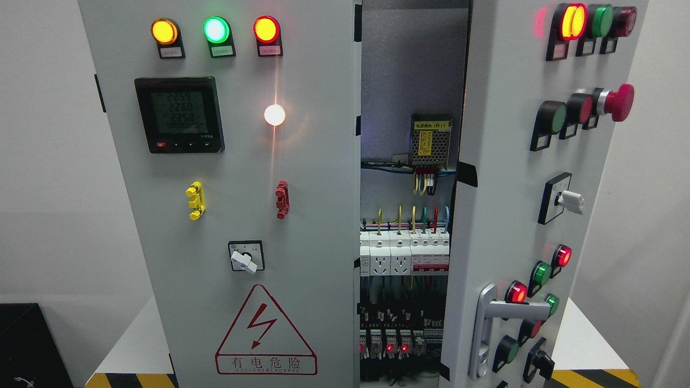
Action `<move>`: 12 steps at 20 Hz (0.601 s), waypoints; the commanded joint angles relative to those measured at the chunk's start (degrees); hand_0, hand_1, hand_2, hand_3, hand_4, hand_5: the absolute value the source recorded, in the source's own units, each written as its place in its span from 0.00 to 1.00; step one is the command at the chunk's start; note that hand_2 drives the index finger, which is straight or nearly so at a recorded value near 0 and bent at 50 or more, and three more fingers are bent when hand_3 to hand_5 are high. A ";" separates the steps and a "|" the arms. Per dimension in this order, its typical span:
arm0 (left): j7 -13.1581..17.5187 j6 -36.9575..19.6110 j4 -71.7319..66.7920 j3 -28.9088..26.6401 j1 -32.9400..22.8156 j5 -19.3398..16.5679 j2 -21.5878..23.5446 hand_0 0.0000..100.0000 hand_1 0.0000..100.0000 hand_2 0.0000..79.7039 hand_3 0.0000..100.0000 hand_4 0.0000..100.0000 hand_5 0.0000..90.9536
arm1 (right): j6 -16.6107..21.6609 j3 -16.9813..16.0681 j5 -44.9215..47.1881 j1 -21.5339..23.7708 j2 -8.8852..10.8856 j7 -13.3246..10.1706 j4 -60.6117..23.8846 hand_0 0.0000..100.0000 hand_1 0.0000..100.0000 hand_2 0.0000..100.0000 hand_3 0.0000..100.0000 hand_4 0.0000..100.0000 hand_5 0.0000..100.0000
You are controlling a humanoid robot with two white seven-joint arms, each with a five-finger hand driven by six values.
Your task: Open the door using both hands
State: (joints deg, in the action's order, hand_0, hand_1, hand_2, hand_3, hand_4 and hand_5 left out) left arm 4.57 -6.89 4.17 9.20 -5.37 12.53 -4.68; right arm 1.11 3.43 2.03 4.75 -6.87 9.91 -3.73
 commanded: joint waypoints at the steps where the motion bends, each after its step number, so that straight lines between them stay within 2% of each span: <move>1: -0.35 -2.68 21.17 1.16 -7.27 0.04 4.32 0.00 0.00 0.00 0.00 0.00 0.00 | 0.03 0.00 0.00 0.00 0.01 0.02 0.04 0.19 0.00 0.00 0.00 0.00 0.00; 5: -0.35 -7.78 38.42 1.79 -13.52 0.04 9.33 0.00 0.00 0.00 0.00 0.00 0.00 | 0.03 0.00 -0.01 0.00 0.01 0.02 0.04 0.19 0.00 0.00 0.00 0.00 0.00; 8: -0.26 -8.40 49.58 1.79 -16.94 0.31 11.36 0.00 0.00 0.00 0.00 0.00 0.00 | 0.03 0.00 -0.01 0.00 0.01 0.02 0.04 0.19 0.00 0.00 0.00 0.00 0.00; 12: -0.35 -8.84 66.54 3.62 -22.31 0.31 16.45 0.00 0.00 0.00 0.00 0.00 0.00 | 0.03 0.00 -0.01 0.00 0.01 0.02 0.04 0.19 0.00 0.00 0.00 0.00 0.00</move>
State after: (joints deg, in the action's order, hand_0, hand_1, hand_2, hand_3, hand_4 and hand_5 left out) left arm 4.23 -15.17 35.15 10.47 -20.65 12.74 2.71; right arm 1.12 3.43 2.03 4.74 -6.85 9.91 -3.87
